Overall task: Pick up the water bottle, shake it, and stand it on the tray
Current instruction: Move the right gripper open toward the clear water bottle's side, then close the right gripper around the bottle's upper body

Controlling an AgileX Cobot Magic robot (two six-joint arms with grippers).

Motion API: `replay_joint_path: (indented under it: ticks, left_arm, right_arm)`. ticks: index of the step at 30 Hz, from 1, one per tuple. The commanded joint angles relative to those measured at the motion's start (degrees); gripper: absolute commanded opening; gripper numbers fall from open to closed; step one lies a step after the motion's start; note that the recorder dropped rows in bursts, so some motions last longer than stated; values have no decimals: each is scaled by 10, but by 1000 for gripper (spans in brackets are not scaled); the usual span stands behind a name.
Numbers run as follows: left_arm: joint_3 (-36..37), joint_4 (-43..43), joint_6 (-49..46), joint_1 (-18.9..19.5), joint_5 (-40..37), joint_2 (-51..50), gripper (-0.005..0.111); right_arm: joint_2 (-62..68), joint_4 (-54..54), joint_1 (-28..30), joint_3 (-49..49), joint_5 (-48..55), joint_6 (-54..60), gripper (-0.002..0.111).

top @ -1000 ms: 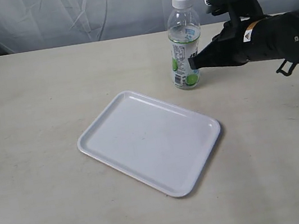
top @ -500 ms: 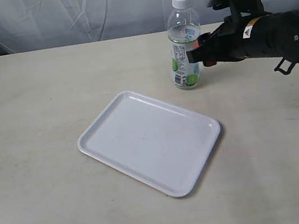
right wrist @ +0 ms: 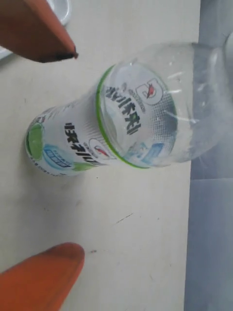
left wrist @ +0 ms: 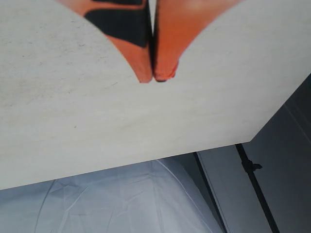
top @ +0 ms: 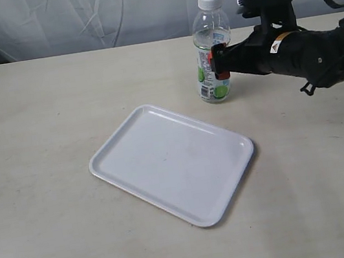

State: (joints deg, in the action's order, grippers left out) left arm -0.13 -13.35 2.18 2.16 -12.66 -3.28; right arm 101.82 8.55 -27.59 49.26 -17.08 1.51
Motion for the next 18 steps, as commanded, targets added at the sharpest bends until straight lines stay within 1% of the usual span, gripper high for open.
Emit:
replay_joint_path:
  ticks: [1, 4, 8, 14, 18]
  left_arm:
    - [1, 2, 4, 0, 8, 2, 0]
    - [1, 2, 4, 0, 8, 2, 0]
    - [1, 2, 4, 0, 8, 2, 0]
    - [1, 2, 4, 0, 8, 2, 0]
    - [1, 2, 4, 0, 8, 2, 0]
  right_arm:
    - [18, 8, 1, -3, -45, -5, 104]
    - [32, 8, 1, -3, -81, -44, 104]
    - [52, 2, 1, -3, -119, -51, 104]
    - [80, -83, 1, 18, -114, -102, 104]
    - [99, -105, 1, 41, -113, -107, 104]
